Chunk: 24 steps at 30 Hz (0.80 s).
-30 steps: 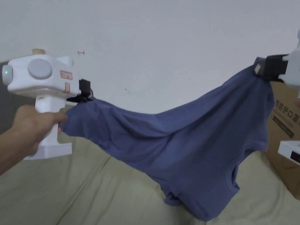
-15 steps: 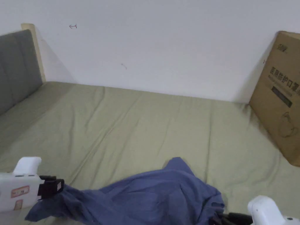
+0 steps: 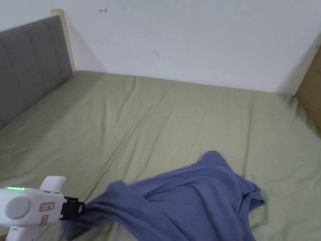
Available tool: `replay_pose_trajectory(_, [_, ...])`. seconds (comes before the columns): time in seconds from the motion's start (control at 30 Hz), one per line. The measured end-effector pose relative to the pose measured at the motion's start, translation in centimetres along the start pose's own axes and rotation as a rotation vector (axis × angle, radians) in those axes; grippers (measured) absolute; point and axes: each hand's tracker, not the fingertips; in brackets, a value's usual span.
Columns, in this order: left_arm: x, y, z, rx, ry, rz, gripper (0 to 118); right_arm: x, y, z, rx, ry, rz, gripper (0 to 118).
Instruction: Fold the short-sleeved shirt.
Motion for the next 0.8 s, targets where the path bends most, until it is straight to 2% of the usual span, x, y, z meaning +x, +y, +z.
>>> replay_pose_trajectory(0.03, [-0.2,0.4,0.2,-0.009,-0.015,0.021,56,0.3,0.2,0.2,-0.021,0.001,-0.023,79])
replay_pose_trajectory(0.07, [-1.4,0.4,0.0,-0.007,-0.034,0.051,75,0.7,0.4,0.4,-0.033,-0.005,-0.037,99])
replay_pose_trajectory(0.1, [-1.6,0.6,0.5,0.013,-0.055,0.077,77,0.9,0.4,0.9,-0.015,-0.011,-0.05,105])
replay_pose_trajectory(0.2, [-1.3,1.3,2.8,0.07,-0.103,0.153,82,1.9,0.9,3.1,0.079,-0.017,-0.129,105])
replay_pose_trajectory(0.3, [0.2,1.9,5.8,0.145,-0.113,0.154,82,1.7,1.3,6.5,0.242,-0.094,-0.221,105])
replay_pose_trajectory(0.37, [3.0,1.5,9.1,0.221,-0.119,0.098,82,0.7,1.3,9.4,0.387,-0.09,-0.249,105])
replay_pose_trajectory(0.47, [7.3,-1.0,14.8,0.411,-0.147,-0.033,78,-2.5,0.3,13.3,0.636,-0.227,-0.233,105])
replay_pose_trajectory(0.5, [8.8,-2.0,16.3,0.467,-0.129,-0.06,75,-3.5,-0.2,14.1,0.7,-0.255,-0.227,105])
replay_pose_trajectory(0.57, [11.9,-4.7,19.6,0.574,-0.067,-0.104,55,-5.8,-1.4,15.7,0.777,-0.329,-0.254,104])
replay_pose_trajectory(0.6, [13.0,-5.8,20.6,0.62,-0.038,-0.112,35,-6.6,-1.9,16.1,0.792,-0.351,-0.263,100])
replay_pose_trajectory(0.63, [14.2,-7.0,21.6,0.645,0.004,-0.108,18,-7.6,-2.3,16.4,0.809,-0.377,-0.266,90])
replay_pose_trajectory(0.67, [15.0,-8.1,22.5,0.68,0.039,-0.109,7,-8.5,-2.7,16.6,0.816,-0.418,-0.282,63])
replay_pose_trajectory(0.7, [15.6,-9.2,23.2,0.721,0.06,-0.103,3,-9.1,-3.1,16.7,0.806,-0.452,-0.303,8])
replay_pose_trajectory(0.73, [16.0,-10.1,23.6,0.737,0.051,-0.079,0,-9.6,-3.5,16.7,0.816,-0.478,-0.3,0])
replay_pose_trajectory(0.8, [16.9,-11.3,24.2,0.731,0.053,-0.075,0,-9.9,-3.4,16.8,0.761,-0.387,-0.266,0])
